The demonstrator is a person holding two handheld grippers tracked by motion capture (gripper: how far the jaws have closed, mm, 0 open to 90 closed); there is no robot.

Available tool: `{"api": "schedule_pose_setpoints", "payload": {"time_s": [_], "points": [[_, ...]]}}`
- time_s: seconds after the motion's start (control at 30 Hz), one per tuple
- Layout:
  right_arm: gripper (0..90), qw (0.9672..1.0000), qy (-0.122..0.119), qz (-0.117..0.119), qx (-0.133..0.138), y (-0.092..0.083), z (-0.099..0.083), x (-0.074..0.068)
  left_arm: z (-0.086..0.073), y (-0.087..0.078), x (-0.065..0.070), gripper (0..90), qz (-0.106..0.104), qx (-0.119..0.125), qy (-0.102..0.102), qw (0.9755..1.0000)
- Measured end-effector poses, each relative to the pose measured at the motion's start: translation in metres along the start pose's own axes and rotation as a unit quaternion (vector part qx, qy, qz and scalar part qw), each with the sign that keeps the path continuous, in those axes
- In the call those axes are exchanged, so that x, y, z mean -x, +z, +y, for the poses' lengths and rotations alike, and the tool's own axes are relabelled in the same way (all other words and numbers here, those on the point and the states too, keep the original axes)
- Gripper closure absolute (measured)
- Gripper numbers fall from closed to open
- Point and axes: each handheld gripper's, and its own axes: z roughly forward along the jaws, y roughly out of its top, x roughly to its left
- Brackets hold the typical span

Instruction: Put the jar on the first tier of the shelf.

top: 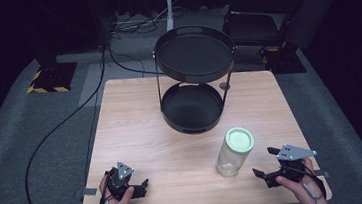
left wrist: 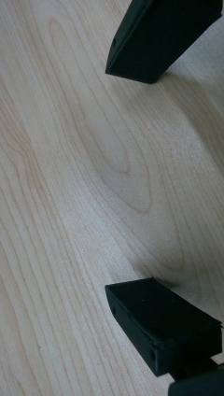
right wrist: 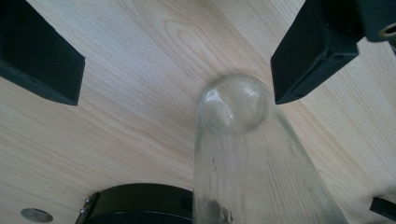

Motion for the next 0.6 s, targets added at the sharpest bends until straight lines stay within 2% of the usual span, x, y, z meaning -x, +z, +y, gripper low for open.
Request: {"api": "schedule_pose_setpoints", "payload": {"time_s": [0.6], "points": [[3.1, 0.9996, -0.013, 0.019, 0.016, 0.007, 0.017, -0.013, 0.0, 0.0, 0.0, 0.0, 0.0, 0.0, 0.0, 1.0]]}}
